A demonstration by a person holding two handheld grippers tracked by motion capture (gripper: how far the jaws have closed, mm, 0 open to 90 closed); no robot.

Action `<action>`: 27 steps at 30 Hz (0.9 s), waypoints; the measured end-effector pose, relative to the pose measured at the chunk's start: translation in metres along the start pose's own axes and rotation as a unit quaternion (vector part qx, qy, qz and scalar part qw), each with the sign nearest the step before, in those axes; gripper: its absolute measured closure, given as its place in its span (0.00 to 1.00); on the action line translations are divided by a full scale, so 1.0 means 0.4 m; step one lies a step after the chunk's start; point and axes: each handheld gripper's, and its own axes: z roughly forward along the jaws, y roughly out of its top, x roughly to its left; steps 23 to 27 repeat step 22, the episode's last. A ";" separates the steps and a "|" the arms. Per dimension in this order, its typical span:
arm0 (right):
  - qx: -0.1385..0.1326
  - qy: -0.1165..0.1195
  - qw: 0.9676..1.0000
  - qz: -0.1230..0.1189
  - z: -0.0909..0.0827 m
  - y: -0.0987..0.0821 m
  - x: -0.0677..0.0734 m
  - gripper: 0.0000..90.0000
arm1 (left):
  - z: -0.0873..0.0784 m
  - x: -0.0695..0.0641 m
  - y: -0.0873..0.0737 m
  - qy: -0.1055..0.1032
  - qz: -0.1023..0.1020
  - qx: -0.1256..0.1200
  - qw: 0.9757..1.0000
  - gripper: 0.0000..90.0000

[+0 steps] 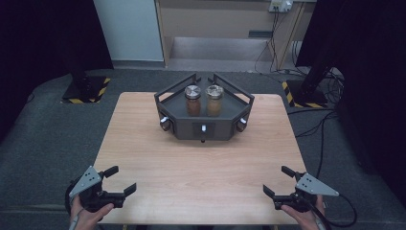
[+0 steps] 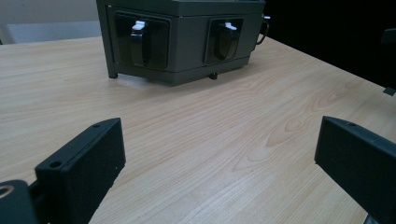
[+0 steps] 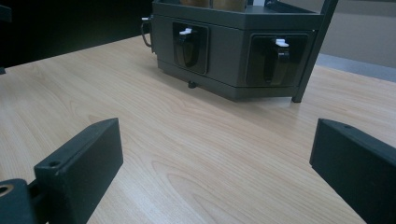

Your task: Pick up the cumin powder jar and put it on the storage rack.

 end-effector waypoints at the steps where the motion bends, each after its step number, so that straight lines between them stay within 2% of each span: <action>1: 0.000 0.000 1.000 0.000 0.000 0.000 0.000 0.03 | 0.000 0.000 -0.001 0.000 0.000 -0.001 1.000 0.01; 27: 0.000 0.001 1.000 0.000 -0.001 0.000 -0.001 0.04 | -0.001 -0.001 0.000 -0.003 0.002 -0.001 1.000 0.01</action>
